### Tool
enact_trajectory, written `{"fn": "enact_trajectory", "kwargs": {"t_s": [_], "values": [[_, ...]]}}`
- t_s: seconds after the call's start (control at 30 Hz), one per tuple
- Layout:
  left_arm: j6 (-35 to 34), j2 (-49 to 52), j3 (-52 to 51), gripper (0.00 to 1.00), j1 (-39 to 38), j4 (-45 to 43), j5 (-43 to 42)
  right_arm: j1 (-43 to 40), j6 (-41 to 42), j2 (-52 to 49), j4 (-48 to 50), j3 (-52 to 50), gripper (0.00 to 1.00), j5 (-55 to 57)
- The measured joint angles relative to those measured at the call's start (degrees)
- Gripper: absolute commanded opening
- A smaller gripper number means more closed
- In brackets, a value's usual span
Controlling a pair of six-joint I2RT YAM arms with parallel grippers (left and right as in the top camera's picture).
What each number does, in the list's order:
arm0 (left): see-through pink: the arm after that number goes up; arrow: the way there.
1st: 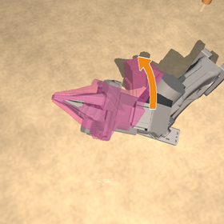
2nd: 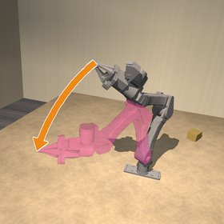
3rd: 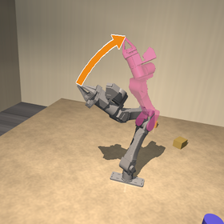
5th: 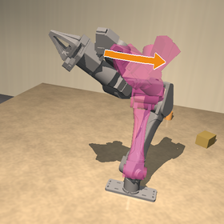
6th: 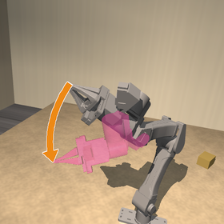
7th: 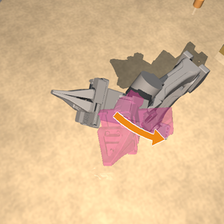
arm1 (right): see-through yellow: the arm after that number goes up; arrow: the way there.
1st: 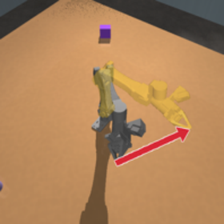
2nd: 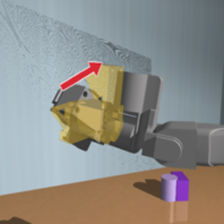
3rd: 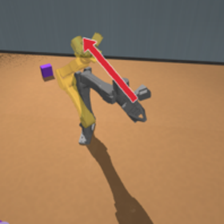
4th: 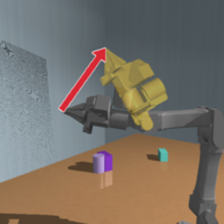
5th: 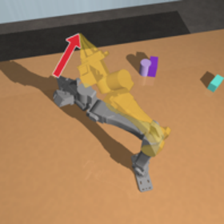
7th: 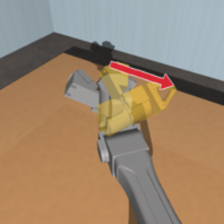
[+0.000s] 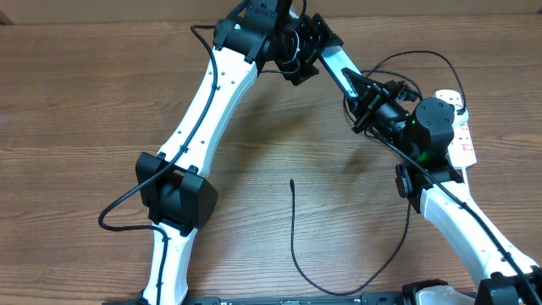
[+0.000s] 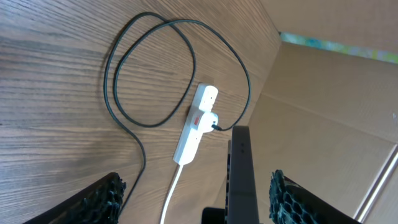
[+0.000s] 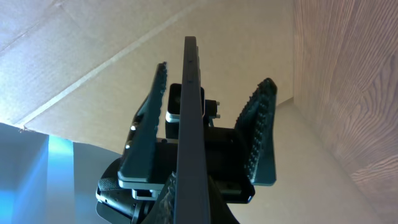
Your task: Plug charger to phone and switch on socket
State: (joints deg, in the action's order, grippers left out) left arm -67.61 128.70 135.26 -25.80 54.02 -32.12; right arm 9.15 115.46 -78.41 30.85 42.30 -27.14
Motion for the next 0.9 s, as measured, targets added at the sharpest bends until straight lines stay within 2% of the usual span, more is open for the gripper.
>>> {"fn": "enact_trajectory", "kwargs": {"t_s": [0.1,0.27,0.37,0.9], "values": [[0.02,0.0,0.0,0.66,-0.11,-0.02,1.14,0.0,0.07,0.0,0.0,0.0,0.04,-0.09],[0.0,0.0,0.0,0.64,-0.48,-0.04,2.62,0.0,0.04,0.0,0.0,0.0,0.04,-0.17],[-0.02,0.0,0.0,0.59,-0.74,-0.07,2.99,0.11,0.09,0.0,0.0,0.0,0.04,-0.52],[-1.36,0.0,0.0,0.54,-0.96,-0.07,2.78,1.07,0.04,0.0,0.0,0.0,0.04,-0.96]]}}
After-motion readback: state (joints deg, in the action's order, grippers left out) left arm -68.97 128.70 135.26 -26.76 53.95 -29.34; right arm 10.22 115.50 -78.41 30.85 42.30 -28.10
